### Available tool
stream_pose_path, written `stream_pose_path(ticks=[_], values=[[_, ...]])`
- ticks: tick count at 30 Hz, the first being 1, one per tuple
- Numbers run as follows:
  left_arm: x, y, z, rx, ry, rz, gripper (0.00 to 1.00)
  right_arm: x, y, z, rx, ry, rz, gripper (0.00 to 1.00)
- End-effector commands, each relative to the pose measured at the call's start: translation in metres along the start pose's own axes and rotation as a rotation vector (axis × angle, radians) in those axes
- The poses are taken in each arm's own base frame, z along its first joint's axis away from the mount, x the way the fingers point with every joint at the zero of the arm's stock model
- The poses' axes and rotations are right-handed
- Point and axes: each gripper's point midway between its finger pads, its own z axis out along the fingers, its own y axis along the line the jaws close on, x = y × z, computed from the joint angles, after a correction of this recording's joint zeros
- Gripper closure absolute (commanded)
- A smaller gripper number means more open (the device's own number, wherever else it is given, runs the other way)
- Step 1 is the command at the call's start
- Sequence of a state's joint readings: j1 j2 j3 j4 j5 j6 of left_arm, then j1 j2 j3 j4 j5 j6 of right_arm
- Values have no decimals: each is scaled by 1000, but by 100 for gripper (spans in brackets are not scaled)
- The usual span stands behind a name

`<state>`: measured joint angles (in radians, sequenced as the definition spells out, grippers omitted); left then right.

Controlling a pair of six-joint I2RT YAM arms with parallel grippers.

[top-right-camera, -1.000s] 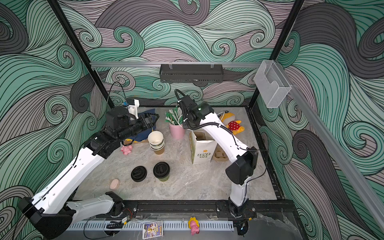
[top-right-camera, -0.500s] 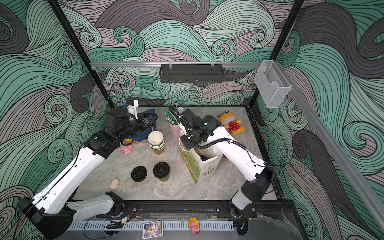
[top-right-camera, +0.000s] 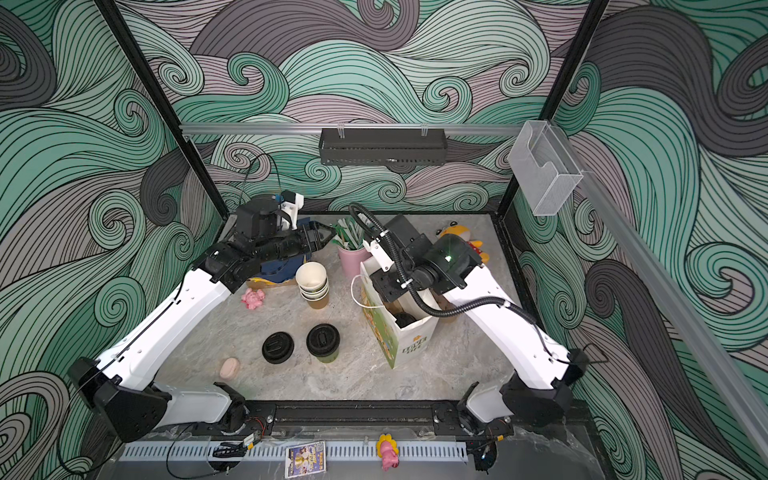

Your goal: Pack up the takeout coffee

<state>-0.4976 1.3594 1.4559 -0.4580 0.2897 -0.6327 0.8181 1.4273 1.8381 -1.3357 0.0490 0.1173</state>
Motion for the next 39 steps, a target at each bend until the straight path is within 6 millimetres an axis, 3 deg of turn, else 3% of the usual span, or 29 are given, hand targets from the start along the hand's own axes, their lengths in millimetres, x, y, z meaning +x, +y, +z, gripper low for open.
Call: stream_pose_path(ticks=[1, 5, 9, 12, 16, 23, 28, 35, 39], values=[[3, -27, 2, 117, 87, 96, 43, 16, -4, -19, 16, 18, 113, 49], [12, -36, 22, 132, 186, 191, 42, 30, -20, -46, 78, -40, 445, 51], [22, -42, 38, 121, 225, 287, 38, 80, -38, -70, 180, 1, 803, 53], [36, -44, 53, 107, 277, 361, 35, 110, -41, -75, 185, -3, 1038, 53], [52, -44, 68, 107, 342, 462, 32, 124, -42, -73, 192, 5, 1113, 48], [65, -28, 91, 90, 403, 540, 30, 125, -33, -56, 202, 96, 1097, 40], [75, -26, 104, 96, 438, 554, 49, 124, -36, -49, 239, 107, 1116, 37], [80, -28, 107, 102, 454, 567, 68, 133, -37, -35, 305, 142, 1235, 39], [80, -28, 108, 93, 452, 566, 83, 132, -38, -28, 339, 156, 1275, 39]])
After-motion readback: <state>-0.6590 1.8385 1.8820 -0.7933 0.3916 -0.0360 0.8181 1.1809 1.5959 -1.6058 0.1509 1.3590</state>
